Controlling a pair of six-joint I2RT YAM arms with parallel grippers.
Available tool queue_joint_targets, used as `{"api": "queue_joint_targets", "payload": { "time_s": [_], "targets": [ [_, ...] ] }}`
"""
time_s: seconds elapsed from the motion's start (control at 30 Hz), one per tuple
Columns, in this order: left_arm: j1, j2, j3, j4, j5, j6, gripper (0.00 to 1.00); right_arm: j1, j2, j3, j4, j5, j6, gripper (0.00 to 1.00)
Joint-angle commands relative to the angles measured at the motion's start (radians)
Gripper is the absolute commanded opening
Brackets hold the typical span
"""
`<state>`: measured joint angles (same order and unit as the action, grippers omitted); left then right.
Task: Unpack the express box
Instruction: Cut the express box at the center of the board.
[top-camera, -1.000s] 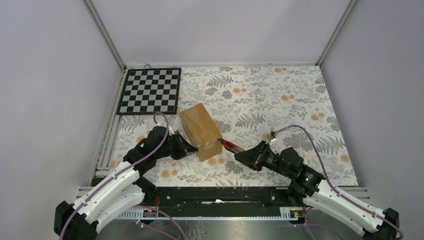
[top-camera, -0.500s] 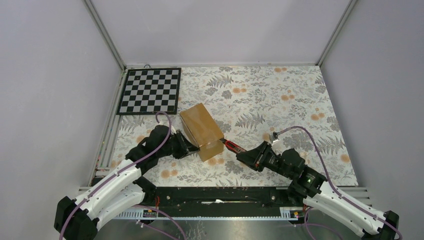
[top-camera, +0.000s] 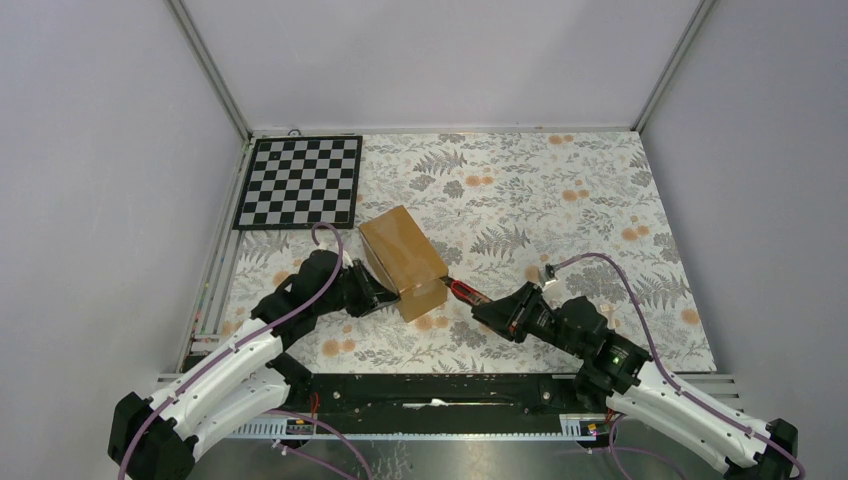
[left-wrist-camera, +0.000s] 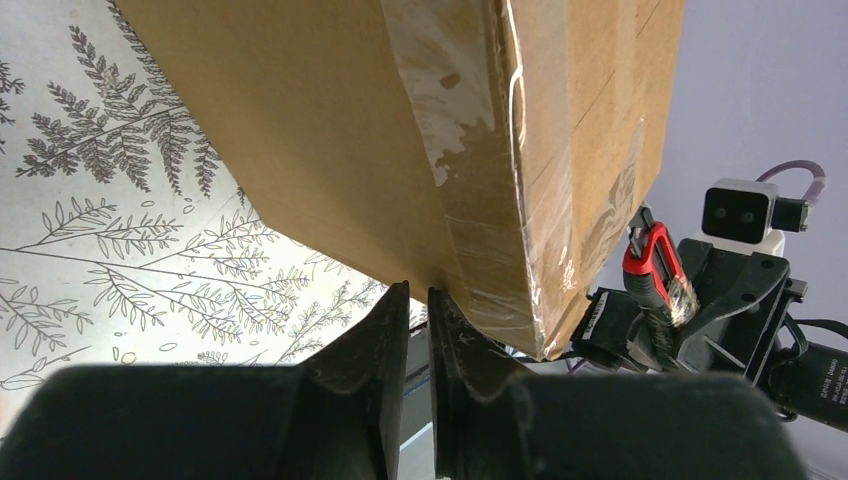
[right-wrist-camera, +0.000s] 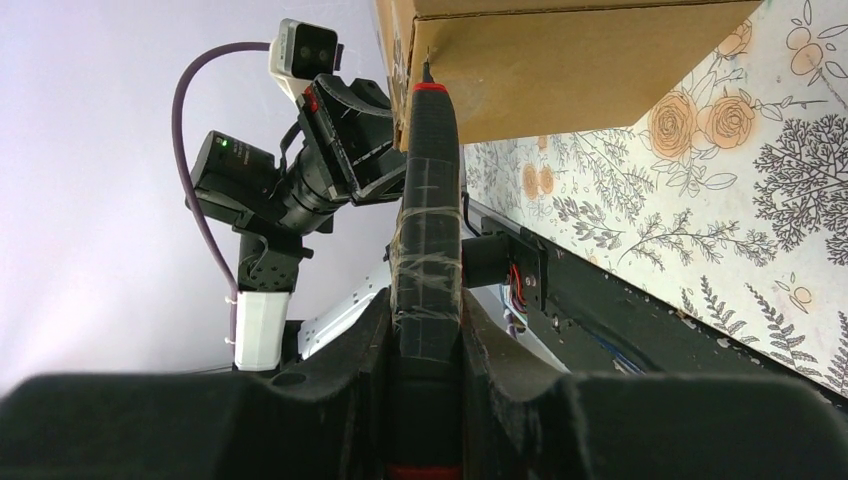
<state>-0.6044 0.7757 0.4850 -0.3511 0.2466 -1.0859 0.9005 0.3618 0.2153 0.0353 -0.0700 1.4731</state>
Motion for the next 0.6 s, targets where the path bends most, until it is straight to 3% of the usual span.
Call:
{"api": "queue_joint_targets", "payload": {
  "time_s": [0.0,0.27,0.57],
  "targets": [
    [-0.008,0.002,0.015,0.057,0.011,-0.006,0.15,-0.002,-0.003,0.008,0.072,0.013,0.012,0.0],
    [-0.007,0.007,0.017,0.057,0.01,-0.006,0.15,-0.002,-0.051,0.026,0.002,0.021,0.009,0.0],
    [-0.01,0.012,0.018,0.068,0.012,-0.008,0.14,-0.003,-0.024,0.024,0.035,0.016,0.01,0.0]
  ]
}}
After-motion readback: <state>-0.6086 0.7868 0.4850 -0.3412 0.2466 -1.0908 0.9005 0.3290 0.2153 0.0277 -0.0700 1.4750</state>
